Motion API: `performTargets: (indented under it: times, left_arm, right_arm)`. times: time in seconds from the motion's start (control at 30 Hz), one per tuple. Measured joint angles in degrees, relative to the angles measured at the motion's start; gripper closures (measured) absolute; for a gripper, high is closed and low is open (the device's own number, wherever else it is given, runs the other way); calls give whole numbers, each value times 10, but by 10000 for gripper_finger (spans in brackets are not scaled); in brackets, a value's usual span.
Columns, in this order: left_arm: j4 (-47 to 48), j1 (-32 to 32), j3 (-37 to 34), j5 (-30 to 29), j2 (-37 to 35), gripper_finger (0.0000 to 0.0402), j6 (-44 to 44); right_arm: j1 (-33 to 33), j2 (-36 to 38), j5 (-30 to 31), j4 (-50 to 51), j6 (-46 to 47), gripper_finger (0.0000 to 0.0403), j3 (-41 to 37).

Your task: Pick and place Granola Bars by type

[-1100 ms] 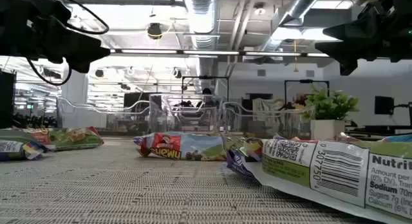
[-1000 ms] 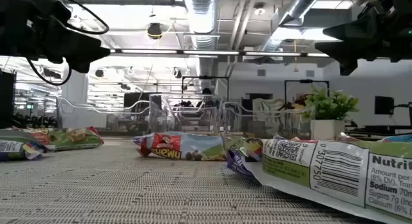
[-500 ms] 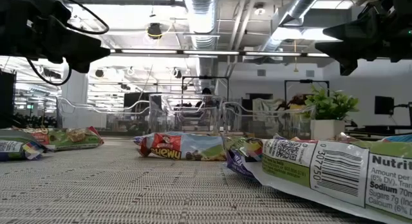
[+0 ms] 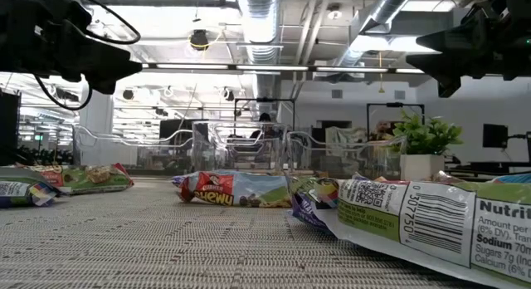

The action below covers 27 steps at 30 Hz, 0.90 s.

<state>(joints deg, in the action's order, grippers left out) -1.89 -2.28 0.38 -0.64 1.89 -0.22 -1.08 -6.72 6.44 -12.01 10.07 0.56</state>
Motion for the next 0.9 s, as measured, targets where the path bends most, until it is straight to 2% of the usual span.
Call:
performTargets:
  times: [0.7, 0.77, 0.9]
  left_arm:
    - [-1, 0, 0, -1, 0, 216, 6]
    - [-1, 1, 0, 4, 0, 216, -43]
    - [-4, 1, 0, 32, 0, 216, -215]
  right_arm:
    - [0, 0, 0, 0, 0, 221, 0]
    - [0, 0, 0, 0, 0, 220, 0]
    - [0, 0, 0, 0, 0, 221, 0]
